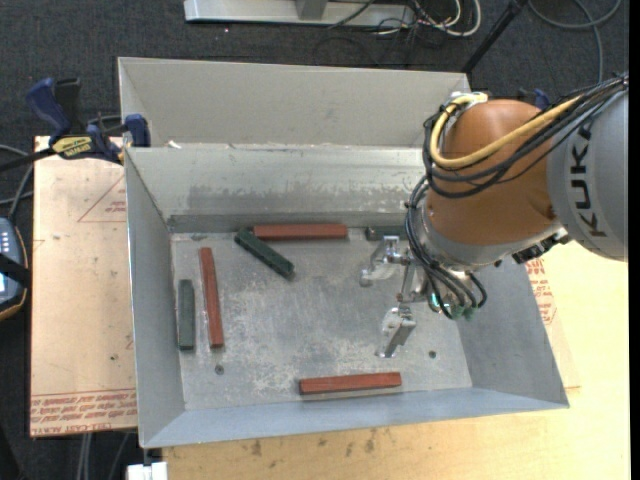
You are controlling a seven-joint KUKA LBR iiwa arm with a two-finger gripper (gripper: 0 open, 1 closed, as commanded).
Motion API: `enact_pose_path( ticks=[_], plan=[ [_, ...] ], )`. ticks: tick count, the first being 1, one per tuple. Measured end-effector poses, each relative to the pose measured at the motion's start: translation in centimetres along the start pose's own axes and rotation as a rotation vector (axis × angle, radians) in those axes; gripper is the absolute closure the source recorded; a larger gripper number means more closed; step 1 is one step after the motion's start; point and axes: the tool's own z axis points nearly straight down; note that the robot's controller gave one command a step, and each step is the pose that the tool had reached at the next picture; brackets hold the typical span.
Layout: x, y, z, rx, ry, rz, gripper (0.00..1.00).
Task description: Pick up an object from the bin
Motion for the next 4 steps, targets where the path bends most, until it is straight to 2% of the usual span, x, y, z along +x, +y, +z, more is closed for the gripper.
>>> enact_pose_path(
  ticks=[1,2,3,4],
  plan=[
    [-0.2,0.0,-0.3,-0.001,-0.008,0.001,0.00],
    [0.5,-0.9,5.0,0.000,-0.012,-0.068,0.00],
    [2.2,-1.0,11.4,0.000,-0.007,-0.231,1.00],
    [2.2,-1.0,11.4,0.000,-0.007,-0.231,0.00]
  ],
)
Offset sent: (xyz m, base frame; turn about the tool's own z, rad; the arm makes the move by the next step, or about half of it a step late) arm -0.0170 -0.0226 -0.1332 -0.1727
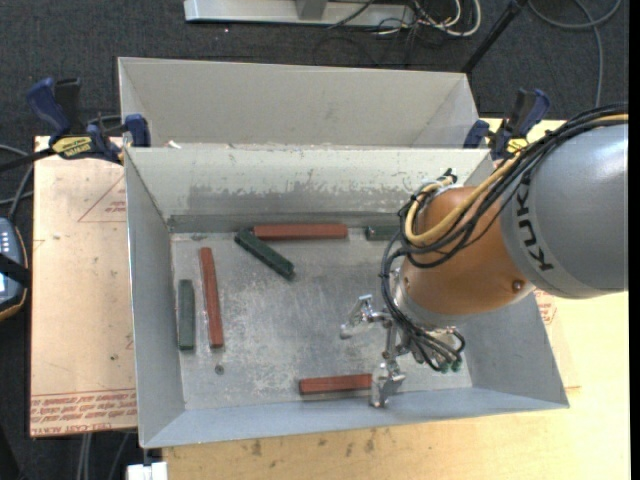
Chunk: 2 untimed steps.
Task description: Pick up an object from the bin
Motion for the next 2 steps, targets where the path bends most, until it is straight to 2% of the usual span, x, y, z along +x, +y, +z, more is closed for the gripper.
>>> enact_pose_path(
  ticks=[1,2],
  plan=[
    [0.0,0.0,0.0,0.000,0.000,0.000,0.00],
    [-1.9,0.2,3.1,0.001,-0.016,0.150,1.00]
  ],
)
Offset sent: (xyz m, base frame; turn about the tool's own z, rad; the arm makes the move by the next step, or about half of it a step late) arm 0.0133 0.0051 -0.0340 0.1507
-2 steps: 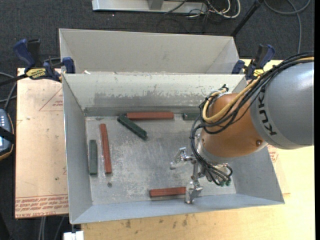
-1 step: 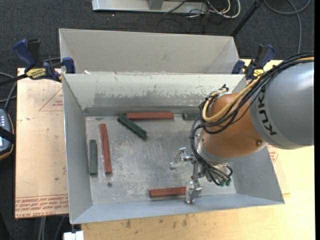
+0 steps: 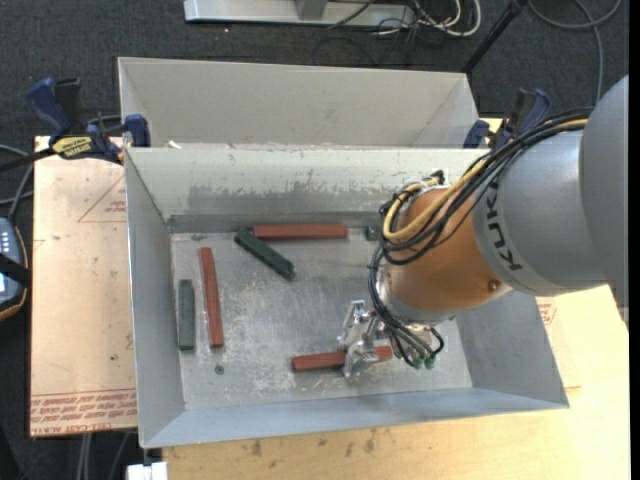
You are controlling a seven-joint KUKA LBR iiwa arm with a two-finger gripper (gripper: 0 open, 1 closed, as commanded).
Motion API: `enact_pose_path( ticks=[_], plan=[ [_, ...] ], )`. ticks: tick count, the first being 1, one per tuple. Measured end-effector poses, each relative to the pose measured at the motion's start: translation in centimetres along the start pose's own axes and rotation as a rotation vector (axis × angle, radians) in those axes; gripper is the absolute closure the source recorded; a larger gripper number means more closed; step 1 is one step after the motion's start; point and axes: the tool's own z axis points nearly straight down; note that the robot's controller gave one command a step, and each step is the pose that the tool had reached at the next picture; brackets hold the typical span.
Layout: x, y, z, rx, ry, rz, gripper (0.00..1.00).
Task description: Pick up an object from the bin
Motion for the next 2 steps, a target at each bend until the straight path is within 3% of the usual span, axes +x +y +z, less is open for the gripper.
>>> enact_pose_path(
  ticks=[1,2],
  plan=[
    [0.0,0.0,0.0,0.000,0.000,0.000,1.00],
    [-0.7,-0.5,-13.4,0.001,0.013,-0.034,1.00]
  ],
)
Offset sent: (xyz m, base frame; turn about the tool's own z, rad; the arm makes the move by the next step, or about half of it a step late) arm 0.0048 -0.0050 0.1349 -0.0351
